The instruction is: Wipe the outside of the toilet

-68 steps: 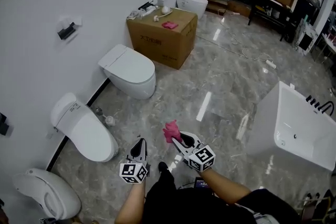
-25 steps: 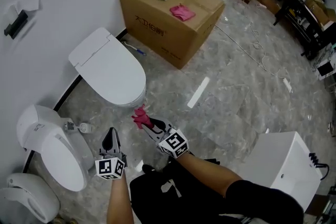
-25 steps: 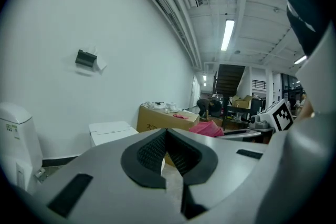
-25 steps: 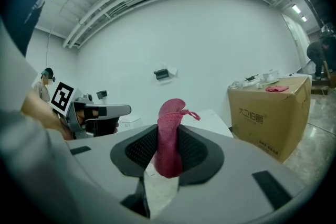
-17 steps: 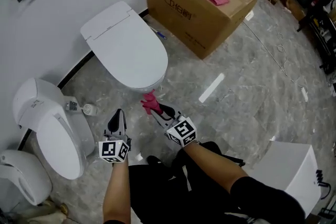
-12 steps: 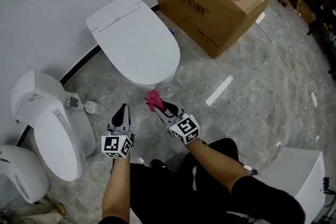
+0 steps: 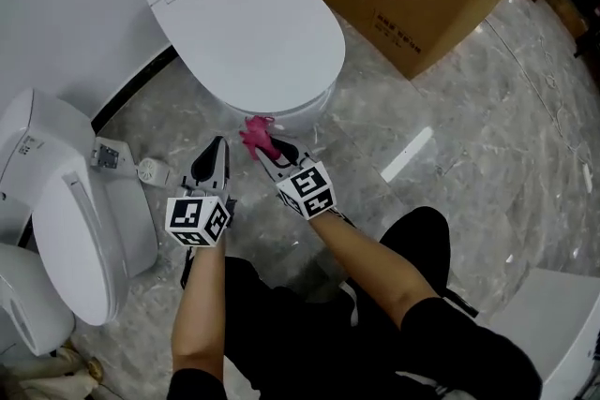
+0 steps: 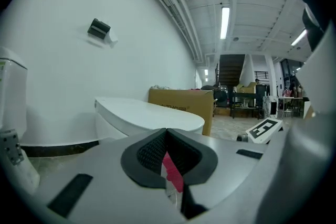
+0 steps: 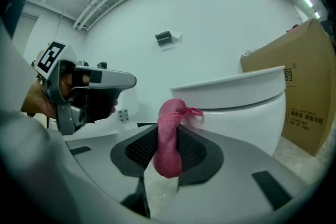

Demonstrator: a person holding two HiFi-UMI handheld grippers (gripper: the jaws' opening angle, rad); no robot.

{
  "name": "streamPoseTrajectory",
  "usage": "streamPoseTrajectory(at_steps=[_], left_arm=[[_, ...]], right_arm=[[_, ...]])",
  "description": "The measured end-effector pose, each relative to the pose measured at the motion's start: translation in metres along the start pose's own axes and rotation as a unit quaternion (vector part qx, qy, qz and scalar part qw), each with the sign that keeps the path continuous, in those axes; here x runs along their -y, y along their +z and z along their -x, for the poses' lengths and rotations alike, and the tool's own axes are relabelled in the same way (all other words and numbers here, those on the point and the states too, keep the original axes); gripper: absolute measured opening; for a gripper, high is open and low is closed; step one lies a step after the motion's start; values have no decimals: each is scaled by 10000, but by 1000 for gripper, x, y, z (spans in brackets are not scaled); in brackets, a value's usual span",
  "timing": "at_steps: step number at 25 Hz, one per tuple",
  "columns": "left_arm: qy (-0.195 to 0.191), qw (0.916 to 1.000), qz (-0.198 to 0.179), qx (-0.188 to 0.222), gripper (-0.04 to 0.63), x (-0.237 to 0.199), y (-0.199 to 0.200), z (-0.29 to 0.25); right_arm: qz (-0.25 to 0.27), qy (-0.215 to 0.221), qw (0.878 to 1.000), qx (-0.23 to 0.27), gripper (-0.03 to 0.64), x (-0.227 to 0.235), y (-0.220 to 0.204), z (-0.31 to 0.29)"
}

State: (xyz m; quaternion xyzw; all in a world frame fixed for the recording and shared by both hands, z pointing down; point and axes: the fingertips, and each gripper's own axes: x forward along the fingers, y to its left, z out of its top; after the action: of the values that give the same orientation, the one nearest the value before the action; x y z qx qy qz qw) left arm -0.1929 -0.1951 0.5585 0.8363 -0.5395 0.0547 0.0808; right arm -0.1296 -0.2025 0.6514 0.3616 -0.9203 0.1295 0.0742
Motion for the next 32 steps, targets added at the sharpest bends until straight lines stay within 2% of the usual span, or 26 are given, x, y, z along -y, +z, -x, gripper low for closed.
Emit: streamPoseTrajectory(at_steps=[7,14,18,26,32], left_arm=[[-40,9998,-164,94,14,4,6,16],[-78,9997,-220,39,14,11,-6,12],[-152,9997,-166,-1,14,18,-16,11],[-442,9987,-254,90,14,45,-15,-10],[-620,9976,-293,74,14,57,-11,-15]], right_arm=[[-309,-545,9979,-185,129,15,-7,-28],[-384,-583,9971,-317,126,27,-13,-32],[-453,-825,9952,-260,124,40,-14,-19],[-62,-654,9967,-475,124,68,-8,9],[-194,-725,9939,-814,124,92,-11,22]])
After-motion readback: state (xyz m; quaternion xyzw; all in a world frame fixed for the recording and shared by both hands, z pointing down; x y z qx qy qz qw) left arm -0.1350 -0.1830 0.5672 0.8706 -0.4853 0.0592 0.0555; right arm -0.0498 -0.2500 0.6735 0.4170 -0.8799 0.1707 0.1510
